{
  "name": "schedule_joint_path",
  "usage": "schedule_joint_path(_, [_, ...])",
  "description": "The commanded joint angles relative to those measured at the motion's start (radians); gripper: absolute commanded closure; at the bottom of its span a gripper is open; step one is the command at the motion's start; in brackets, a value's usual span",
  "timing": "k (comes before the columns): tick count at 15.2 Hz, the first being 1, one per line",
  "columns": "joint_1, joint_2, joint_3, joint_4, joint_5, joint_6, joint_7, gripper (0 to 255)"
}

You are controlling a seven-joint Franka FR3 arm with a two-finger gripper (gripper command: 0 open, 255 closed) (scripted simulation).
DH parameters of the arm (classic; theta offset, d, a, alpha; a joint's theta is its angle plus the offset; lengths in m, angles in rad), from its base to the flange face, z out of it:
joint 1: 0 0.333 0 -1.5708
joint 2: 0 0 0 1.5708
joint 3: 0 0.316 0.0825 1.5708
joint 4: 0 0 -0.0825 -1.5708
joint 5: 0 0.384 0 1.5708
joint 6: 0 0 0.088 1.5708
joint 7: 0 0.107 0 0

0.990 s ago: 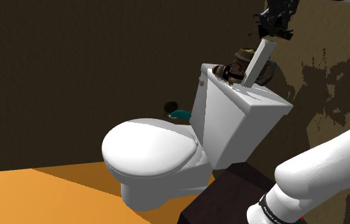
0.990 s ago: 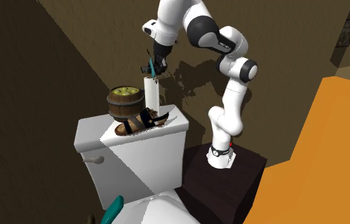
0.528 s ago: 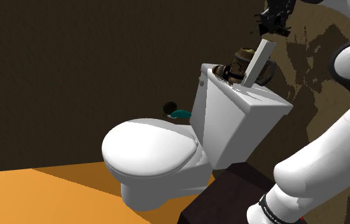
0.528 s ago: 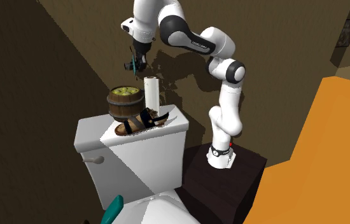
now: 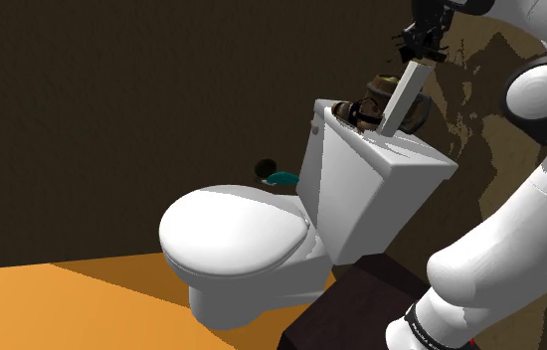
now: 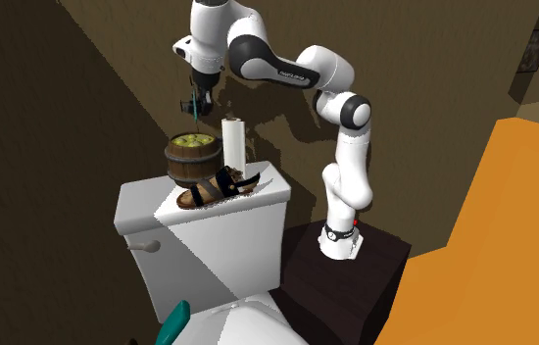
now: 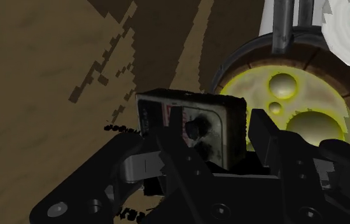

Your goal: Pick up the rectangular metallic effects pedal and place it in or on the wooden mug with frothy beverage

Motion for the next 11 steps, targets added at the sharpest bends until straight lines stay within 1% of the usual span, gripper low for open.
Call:
schedule_joint_path(1, [-0.004, -0.022, -0.005, -0.057, 0.011, 0.031, 0.016, 255])
schedule_joint_path(10, [-0.012, -0.113, -0.021, -0.299, 0.043, 0.166, 0.088, 255])
schedule_joint_path(11, [-0.012, -0.113, -0.021, -0.299, 0.043, 0.166, 0.088, 255])
